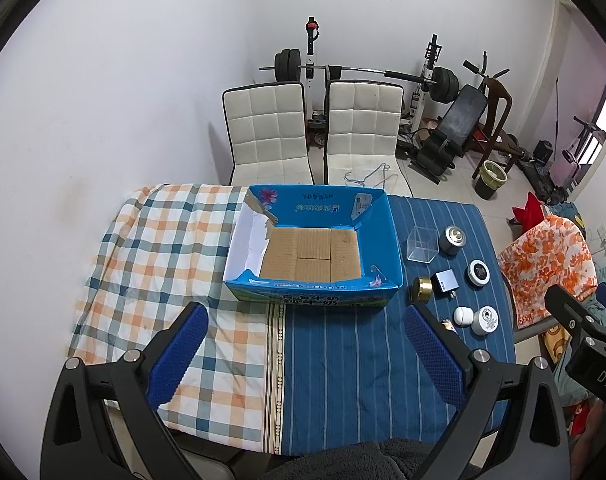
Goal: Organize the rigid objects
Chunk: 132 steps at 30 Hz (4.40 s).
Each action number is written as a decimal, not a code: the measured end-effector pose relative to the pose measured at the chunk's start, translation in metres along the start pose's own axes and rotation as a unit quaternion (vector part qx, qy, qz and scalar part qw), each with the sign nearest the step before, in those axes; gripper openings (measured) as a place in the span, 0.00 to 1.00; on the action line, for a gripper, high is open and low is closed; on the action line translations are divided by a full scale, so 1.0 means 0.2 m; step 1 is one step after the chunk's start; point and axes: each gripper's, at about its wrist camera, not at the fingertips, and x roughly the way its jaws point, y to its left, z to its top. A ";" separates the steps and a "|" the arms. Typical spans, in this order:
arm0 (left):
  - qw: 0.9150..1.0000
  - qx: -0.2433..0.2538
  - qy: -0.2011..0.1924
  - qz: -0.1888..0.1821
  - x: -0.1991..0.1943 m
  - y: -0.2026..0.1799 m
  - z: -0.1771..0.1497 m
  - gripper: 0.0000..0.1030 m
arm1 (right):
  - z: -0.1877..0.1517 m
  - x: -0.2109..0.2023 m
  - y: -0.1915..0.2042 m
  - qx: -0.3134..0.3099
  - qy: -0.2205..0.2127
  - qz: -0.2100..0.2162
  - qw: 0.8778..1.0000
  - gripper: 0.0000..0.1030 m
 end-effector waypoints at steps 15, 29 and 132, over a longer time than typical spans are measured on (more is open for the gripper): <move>1.000 0.001 -0.003 0.000 0.00 0.01 0.00 0.98 | 0.01 -0.02 0.00 0.001 0.000 0.006 1.000 1.00; 0.998 0.048 0.014 -0.049 0.32 -0.27 0.17 0.98 | 0.04 0.30 -0.38 0.086 0.046 -0.049 0.994 1.00; 0.988 0.006 0.150 -0.037 1.56 0.15 0.53 0.59 | 0.56 1.92 0.50 0.036 0.262 0.136 0.955 0.73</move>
